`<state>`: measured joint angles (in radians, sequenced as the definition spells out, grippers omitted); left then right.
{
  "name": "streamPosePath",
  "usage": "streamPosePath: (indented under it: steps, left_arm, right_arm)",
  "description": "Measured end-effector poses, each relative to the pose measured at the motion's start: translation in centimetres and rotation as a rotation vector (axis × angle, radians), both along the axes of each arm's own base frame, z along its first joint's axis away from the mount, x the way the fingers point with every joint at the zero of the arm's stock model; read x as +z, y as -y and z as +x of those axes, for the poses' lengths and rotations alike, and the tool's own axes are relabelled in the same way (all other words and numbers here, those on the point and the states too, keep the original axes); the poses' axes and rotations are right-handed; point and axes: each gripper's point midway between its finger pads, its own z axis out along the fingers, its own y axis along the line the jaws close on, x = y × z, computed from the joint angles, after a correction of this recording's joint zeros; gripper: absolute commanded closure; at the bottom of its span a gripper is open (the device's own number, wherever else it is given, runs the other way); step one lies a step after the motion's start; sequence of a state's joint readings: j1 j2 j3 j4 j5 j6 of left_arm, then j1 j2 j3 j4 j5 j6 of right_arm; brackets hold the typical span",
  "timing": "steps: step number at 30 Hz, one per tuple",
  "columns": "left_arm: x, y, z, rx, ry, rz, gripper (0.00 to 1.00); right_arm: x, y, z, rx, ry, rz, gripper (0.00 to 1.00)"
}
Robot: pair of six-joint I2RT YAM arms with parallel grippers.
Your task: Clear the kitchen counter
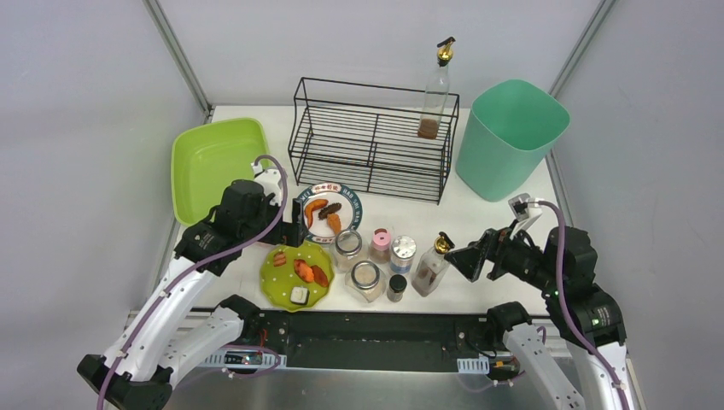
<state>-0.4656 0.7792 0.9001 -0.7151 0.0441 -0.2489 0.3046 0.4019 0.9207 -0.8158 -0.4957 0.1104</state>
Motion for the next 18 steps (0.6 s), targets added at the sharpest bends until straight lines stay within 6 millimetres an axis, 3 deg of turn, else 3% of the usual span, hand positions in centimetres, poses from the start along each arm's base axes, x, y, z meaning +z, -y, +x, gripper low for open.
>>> streamPosePath:
  steps: [18]
  left_arm:
    - [-0.4,0.2,0.1,-0.005,-0.020,0.006,0.00]
  right_arm:
    - [-1.6,-1.8,0.7,0.100,-0.016,-0.040,0.14]
